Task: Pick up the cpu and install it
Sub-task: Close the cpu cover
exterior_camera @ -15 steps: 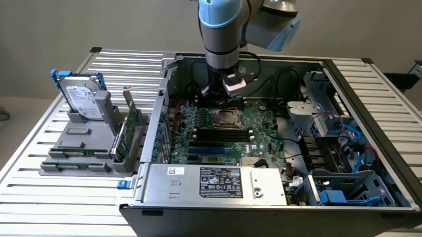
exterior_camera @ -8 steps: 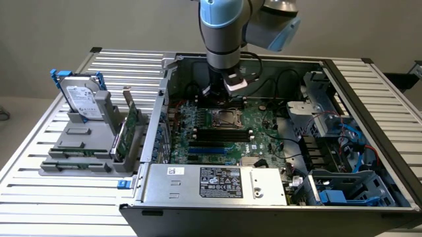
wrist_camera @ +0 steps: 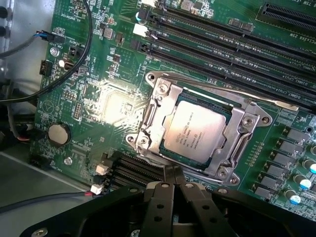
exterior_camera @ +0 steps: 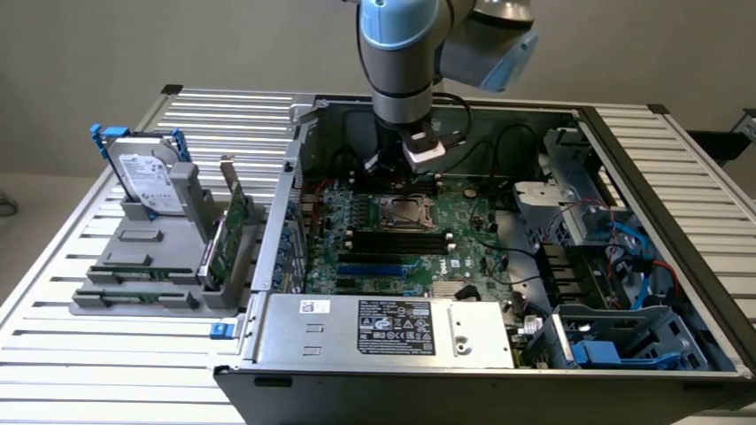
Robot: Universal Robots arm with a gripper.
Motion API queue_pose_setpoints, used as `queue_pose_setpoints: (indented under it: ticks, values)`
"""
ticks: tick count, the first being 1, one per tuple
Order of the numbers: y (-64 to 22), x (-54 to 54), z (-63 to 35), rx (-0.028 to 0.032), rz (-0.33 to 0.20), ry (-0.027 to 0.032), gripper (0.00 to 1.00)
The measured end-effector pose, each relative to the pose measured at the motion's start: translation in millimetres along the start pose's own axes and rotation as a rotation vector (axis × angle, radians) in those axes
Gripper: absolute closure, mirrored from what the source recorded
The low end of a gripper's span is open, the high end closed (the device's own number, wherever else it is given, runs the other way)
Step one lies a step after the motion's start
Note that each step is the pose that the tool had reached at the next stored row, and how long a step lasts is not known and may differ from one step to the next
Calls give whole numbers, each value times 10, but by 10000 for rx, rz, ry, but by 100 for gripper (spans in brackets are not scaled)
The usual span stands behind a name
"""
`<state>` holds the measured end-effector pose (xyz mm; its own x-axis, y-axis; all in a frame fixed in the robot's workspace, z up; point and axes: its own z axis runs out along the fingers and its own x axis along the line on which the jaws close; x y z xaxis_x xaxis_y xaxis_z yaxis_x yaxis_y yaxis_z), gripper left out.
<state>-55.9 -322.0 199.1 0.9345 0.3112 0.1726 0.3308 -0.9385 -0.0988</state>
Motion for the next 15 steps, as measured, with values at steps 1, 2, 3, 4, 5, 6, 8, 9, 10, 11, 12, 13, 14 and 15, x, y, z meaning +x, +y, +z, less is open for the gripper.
queue_pose_setpoints:
  ticks: [1,2,3,4,5,6,8,9,10,11,12,13,14,15]
  values:
    - [0,2,1,-11,-2,-4,89]
    - [1,4,1,-23,-3,-8,89]
    - [1,7,2,-32,-5,-11,89]
    - [1,8,3,-41,-6,-15,89]
    - [1,10,4,-49,-7,-18,89]
    - [1,11,4,-55,-7,-20,89]
    - [-38,-53,-101,-43,-78,-27,89]
    - [-49,-77,-120,-38,-102,-29,89]
    - [-78,-70,-124,-34,-124,-31,89]
    - [-85,-69,-123,-33,-125,-31,89]
    - [-91,-68,-122,-34,-126,-32,89]
    - [-95,-67,-122,-35,-127,-32,89]
    - [-96,-67,-122,-34,-130,-32,89]
    - [-96,-67,-122,-33,-132,-32,89]
